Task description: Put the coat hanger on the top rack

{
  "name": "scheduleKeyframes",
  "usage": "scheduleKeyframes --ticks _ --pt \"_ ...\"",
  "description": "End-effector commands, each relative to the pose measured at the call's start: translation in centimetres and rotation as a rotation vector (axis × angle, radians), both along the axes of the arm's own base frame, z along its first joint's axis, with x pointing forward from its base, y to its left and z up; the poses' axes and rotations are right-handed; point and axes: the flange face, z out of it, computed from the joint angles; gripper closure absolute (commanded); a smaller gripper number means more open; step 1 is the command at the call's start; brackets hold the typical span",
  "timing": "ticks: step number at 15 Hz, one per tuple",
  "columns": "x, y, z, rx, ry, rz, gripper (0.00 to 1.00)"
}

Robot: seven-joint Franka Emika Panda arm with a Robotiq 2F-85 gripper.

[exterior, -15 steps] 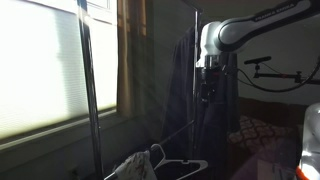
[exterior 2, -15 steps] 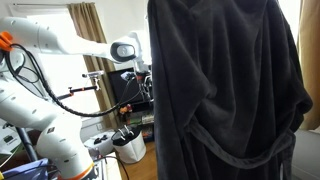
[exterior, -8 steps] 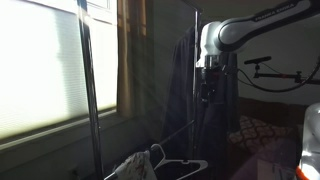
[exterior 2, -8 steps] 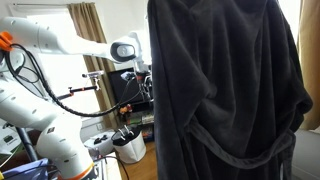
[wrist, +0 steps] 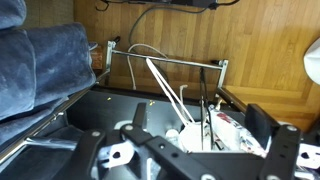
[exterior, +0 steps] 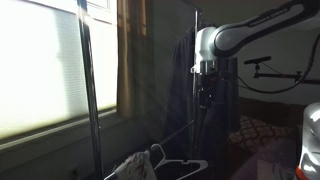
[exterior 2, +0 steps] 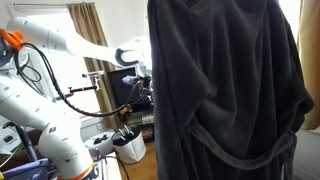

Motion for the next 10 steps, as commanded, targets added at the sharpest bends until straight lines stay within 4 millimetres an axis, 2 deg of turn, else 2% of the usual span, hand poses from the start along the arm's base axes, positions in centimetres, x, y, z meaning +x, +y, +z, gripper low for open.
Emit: scheduleKeyframes --ticks 1,4,5,7,10 --pt "1.1 1.5 -4.6 -0.034 0.03 0.062 0.0" --pt "0.8 0.5 -8.4 -0.054 0.141 0.015 0.0" --pt "1.0 1.1 -6.3 -0.033 0.091 0.035 0.0" --pt "1.1 0.8 -8.1 -0.033 0.137 0.026 0.0" --pt "1.5 0.7 -9.0 -0.034 0.155 0.028 0.0"
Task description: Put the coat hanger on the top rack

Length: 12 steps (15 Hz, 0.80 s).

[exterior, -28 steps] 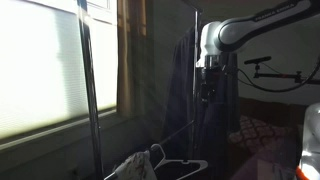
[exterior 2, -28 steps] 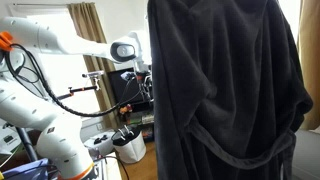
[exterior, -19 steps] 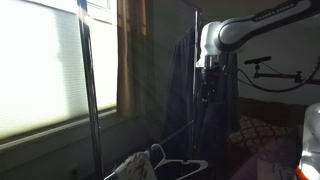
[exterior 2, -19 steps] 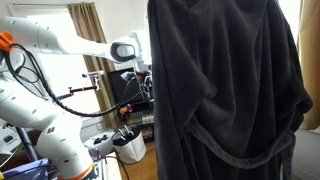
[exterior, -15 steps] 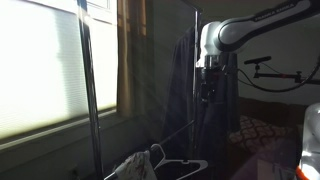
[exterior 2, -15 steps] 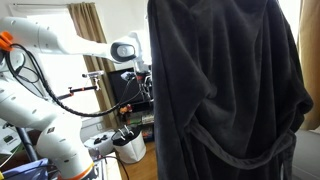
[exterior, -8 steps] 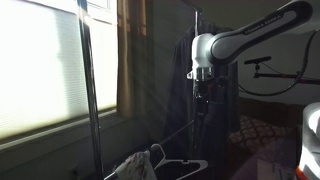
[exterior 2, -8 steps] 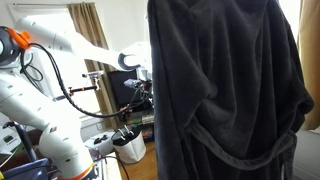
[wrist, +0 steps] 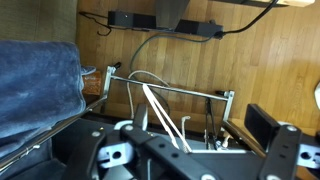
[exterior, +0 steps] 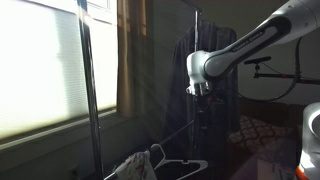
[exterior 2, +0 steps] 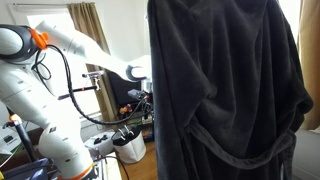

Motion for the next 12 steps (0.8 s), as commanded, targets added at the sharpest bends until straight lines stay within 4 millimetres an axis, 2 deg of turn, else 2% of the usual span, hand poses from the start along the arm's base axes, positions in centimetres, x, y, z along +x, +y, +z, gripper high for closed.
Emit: scheduleKeyframes --ticks 1,4,8,12 --pt "0.9 -0.1 -1.5 0.022 0.035 0.0 0.0" --pt "1.9 1.4 -3.9 0.097 0.081 0.04 0.0" --pt "2.9 5.6 -8.2 0.194 0.16 0.123 0.0" --pt "3.6 9.3 -11.0 0.216 0.254 0.238 0.0"
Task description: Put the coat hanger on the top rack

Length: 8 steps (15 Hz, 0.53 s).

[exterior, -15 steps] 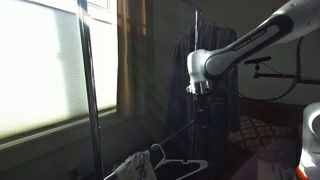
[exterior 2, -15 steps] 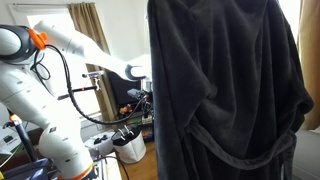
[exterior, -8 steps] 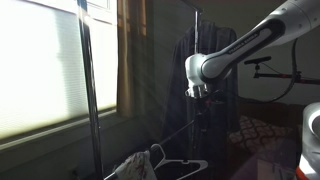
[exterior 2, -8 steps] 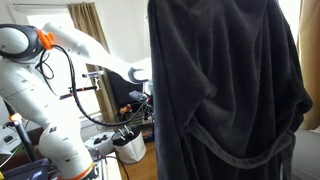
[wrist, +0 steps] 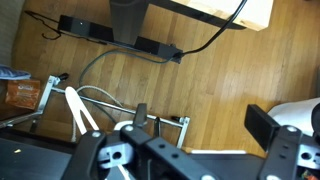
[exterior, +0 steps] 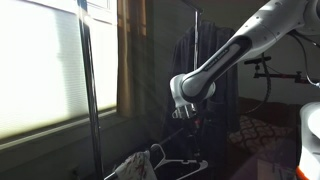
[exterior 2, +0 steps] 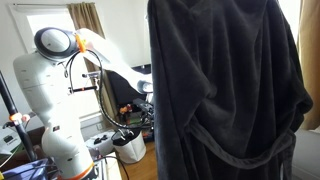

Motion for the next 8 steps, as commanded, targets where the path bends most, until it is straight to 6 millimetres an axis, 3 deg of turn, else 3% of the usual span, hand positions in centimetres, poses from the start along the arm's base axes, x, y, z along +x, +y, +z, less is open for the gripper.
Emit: scheduleKeyframes --ticks 1,2,6,8 --pt "0.9 2.6 -2.2 0.056 0.086 0.152 0.0" --pt "0.4 1.7 -1.3 0.018 0.035 0.075 0.0" --pt "0.9 2.6 -2.4 0.041 0.066 0.138 0.0" --pt "2.1 3.8 -4.4 0.027 0.086 0.111 0.0"
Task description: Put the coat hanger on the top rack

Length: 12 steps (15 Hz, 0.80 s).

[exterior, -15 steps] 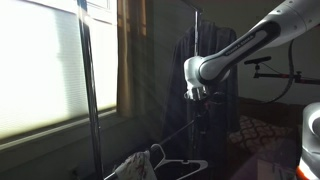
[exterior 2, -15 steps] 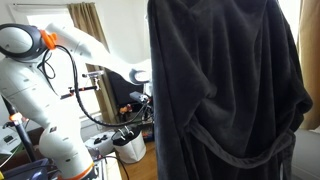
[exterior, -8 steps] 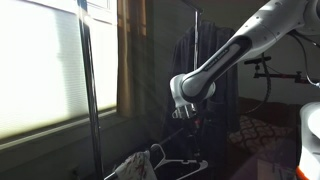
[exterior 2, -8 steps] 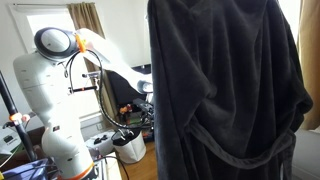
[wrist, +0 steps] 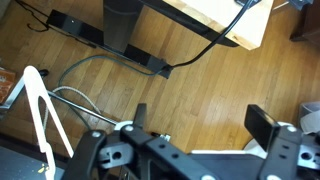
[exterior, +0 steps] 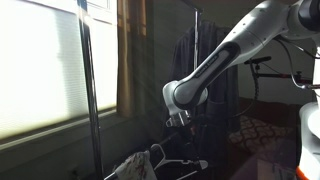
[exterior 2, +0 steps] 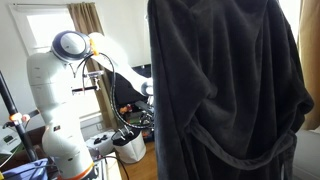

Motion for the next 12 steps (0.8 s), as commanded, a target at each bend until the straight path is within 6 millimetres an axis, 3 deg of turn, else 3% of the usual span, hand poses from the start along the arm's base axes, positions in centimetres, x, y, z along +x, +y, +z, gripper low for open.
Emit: scheduleKeyframes --ticks 1,8,12 --pt "1.8 1.7 -3.1 -0.045 0.005 -0.078 0.0" --pt "5.5 3.1 -11.8 -0.198 -0.151 -0.273 0.0" --pt "7.4 3.3 -15.1 -0.218 -0.262 -0.275 0.0"
